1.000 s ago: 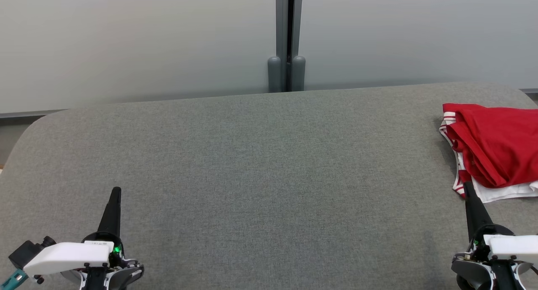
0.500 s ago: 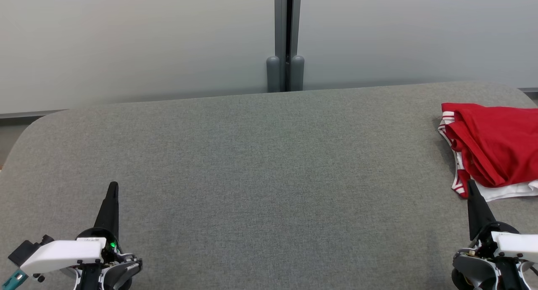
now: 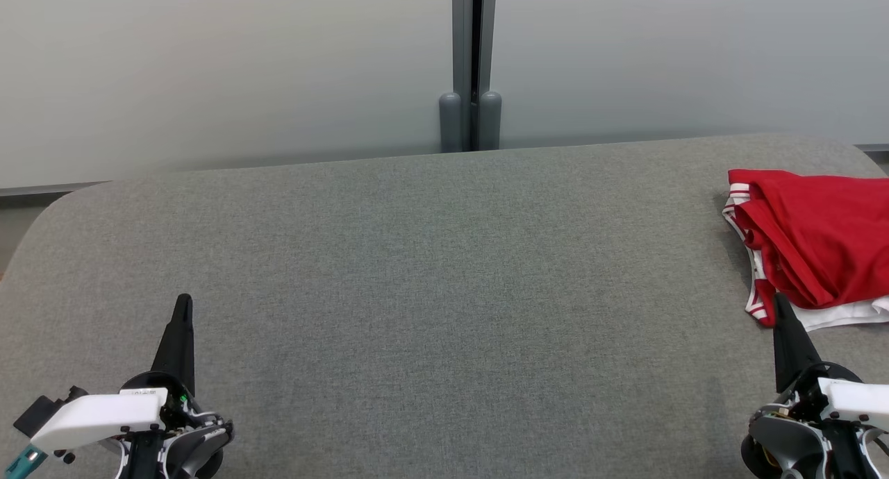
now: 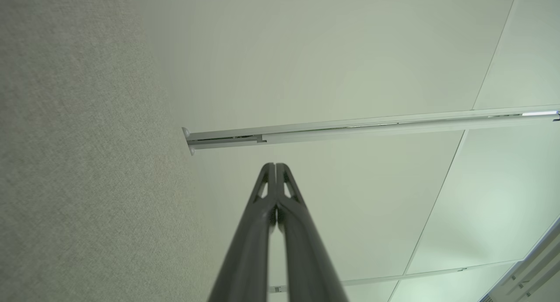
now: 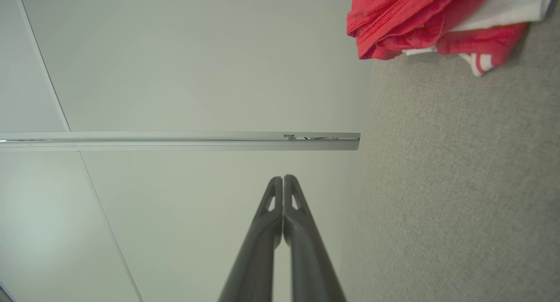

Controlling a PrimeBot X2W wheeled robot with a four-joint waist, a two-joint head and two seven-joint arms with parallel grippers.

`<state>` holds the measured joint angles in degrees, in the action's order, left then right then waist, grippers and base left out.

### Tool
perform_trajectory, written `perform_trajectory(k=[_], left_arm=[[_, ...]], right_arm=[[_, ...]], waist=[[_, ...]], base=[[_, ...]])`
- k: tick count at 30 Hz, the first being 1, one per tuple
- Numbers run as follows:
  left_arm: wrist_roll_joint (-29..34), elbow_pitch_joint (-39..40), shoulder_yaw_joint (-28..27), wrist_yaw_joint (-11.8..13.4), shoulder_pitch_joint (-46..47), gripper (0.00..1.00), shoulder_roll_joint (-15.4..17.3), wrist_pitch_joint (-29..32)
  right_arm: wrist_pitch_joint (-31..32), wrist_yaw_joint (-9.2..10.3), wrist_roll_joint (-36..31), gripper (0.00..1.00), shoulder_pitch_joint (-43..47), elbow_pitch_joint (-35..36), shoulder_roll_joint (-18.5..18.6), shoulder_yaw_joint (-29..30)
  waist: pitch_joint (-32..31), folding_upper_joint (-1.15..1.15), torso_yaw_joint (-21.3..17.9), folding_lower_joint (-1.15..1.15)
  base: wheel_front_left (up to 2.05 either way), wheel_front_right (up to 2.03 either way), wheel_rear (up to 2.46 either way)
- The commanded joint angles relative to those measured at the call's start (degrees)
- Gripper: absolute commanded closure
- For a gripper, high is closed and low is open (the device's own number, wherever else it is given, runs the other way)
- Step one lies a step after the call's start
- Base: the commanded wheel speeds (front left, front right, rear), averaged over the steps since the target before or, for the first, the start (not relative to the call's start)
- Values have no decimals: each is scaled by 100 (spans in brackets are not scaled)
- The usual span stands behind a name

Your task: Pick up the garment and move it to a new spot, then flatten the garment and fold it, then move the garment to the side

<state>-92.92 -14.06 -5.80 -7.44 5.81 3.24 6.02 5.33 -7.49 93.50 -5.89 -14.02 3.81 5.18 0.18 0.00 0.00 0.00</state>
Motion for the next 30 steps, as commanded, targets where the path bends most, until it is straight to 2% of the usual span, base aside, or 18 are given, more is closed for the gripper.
perform_trajectory(k=[1,30], left_arm=[[-13,-6,-26,-27,77,100,20,5],[21,-7,-50,-27,81,100,0,34]], right_arm=[[24,0,-4,100,-50,-6,4,19],[66,0,-46,100,-56,-9,-23,62]], waist=[[0,0,0,0],[0,0,0,0]], base=[[0,0,0],[0,0,0]])
